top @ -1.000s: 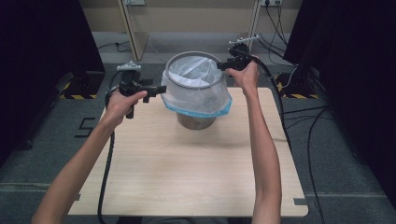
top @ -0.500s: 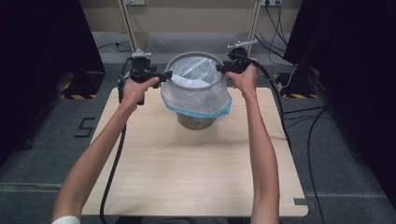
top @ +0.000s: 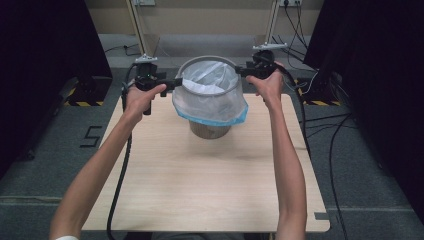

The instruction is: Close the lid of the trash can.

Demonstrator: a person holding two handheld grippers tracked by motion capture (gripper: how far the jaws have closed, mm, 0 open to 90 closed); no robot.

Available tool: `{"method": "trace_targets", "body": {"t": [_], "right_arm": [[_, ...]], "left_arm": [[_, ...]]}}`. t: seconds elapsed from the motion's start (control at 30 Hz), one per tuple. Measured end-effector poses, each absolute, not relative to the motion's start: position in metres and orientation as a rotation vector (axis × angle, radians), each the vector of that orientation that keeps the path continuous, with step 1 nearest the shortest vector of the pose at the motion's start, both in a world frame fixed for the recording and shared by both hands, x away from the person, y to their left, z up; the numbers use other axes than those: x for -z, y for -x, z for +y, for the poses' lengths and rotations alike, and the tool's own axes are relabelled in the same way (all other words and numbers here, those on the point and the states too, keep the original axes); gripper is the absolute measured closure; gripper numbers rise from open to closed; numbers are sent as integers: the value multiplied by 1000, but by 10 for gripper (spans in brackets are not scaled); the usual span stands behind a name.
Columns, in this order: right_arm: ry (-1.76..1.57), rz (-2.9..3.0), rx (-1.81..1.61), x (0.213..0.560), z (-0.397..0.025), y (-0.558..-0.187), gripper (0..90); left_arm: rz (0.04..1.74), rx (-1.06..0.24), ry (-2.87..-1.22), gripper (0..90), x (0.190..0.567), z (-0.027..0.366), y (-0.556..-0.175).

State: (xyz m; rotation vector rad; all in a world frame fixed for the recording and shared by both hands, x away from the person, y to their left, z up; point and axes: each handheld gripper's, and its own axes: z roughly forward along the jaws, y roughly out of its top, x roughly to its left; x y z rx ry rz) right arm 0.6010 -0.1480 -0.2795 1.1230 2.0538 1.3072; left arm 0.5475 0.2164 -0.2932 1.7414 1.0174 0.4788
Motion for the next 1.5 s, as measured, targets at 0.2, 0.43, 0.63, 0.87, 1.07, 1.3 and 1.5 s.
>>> {"method": "trace_targets", "body": {"t": [0.2,0.43,0.63,0.87,1.07,1.3,1.5], "right_arm": [[-1137,2031,-1311,281,-171,-583,421],[-1140,2022,-1312,290,-188,-563,381],[-1138,2015,-1326,303,-196,-544,364],[-1129,2043,-1299,326,-200,-523,320],[-1106,2088,-1268,351,-203,-507,316],[-1107,2150,-1236,383,-203,-495,316],[-1115,2172,-1220,401,-201,-487,315]], "left_arm": [[956,-446,-1743,215,295,224,-524],[902,-431,-1747,201,306,226,-500],[881,-435,-1764,191,317,229,-482],[854,-438,-1777,190,337,237,-458],[841,-459,-1799,190,353,241,-444],[831,-460,-1828,191,374,238,-433],[830,-503,-1842,191,394,239,-420]]}}
